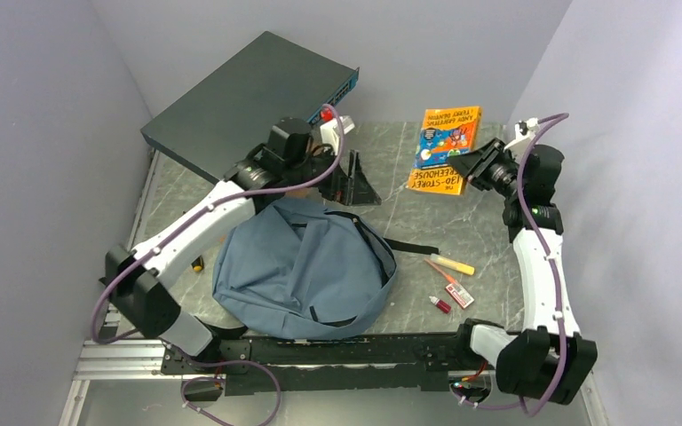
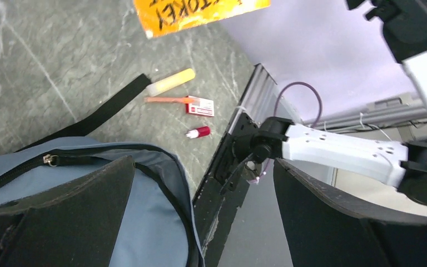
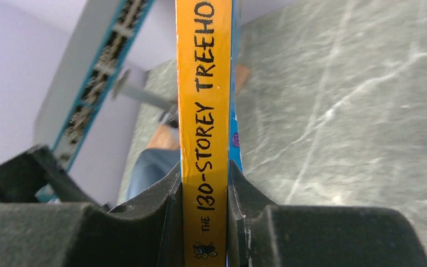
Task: Pack the student bag
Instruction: Pick up the book from the center of the board.
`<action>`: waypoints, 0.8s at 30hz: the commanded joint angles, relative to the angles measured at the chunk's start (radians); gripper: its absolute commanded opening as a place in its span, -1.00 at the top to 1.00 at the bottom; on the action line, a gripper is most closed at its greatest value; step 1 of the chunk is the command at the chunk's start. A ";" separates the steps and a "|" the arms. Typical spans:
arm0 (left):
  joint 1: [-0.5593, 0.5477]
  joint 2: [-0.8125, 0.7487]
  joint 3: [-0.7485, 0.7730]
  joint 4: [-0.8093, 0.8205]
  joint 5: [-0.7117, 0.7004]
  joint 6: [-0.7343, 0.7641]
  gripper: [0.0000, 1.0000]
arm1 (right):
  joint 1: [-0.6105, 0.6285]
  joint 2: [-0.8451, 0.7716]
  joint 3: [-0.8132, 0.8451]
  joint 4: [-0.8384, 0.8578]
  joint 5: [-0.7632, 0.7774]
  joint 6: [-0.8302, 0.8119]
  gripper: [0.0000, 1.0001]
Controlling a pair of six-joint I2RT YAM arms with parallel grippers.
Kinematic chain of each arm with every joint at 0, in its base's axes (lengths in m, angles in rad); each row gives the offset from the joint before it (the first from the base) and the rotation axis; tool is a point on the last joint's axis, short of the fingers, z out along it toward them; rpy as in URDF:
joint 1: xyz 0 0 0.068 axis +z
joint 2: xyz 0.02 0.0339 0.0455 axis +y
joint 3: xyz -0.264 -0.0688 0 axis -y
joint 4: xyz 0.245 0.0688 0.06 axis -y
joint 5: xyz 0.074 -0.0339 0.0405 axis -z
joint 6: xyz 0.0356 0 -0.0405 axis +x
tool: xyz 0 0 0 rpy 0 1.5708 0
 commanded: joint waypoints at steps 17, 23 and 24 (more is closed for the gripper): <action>0.072 -0.553 -0.088 -0.007 -0.204 -0.176 -1.00 | 0.350 -0.172 -0.084 0.930 -0.433 0.891 1.00; 0.098 -0.530 -0.184 0.413 0.069 -0.413 -0.99 | 0.450 -0.125 -0.070 1.130 -0.358 1.075 1.00; 0.102 -0.524 -0.205 0.487 0.100 -0.452 -0.99 | 0.463 -0.123 -0.065 1.131 -0.346 1.077 1.00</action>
